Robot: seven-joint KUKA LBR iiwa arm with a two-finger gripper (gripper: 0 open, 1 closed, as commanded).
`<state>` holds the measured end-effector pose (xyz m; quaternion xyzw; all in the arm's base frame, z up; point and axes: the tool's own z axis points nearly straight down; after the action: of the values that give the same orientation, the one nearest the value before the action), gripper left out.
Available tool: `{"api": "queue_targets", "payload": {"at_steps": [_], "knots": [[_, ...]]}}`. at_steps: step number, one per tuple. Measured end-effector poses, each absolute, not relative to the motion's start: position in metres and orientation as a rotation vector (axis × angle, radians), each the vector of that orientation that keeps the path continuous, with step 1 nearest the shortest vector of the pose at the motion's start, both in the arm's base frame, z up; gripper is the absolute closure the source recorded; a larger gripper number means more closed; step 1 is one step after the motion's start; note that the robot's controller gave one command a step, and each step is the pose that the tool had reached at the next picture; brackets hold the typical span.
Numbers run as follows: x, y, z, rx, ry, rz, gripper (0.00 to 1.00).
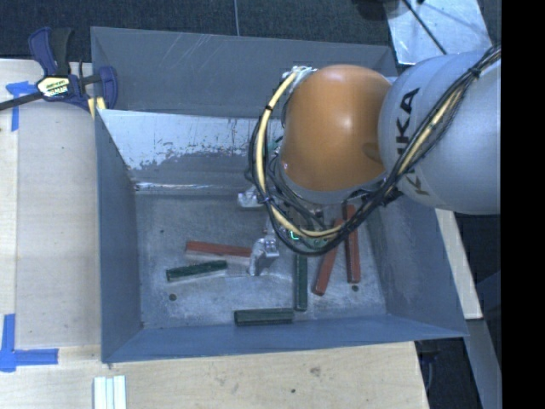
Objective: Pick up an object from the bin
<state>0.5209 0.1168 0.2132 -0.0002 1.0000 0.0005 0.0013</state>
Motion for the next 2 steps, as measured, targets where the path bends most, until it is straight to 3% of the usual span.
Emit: {"api": "queue_targets", "payload": {"at_steps": [1,2], "knots": [[0.540,0.107,0.169,0.011,3.130,0.005,0.00],[0.533,0.104,0.106,0.124,3.133,0.002,0.00]]}}
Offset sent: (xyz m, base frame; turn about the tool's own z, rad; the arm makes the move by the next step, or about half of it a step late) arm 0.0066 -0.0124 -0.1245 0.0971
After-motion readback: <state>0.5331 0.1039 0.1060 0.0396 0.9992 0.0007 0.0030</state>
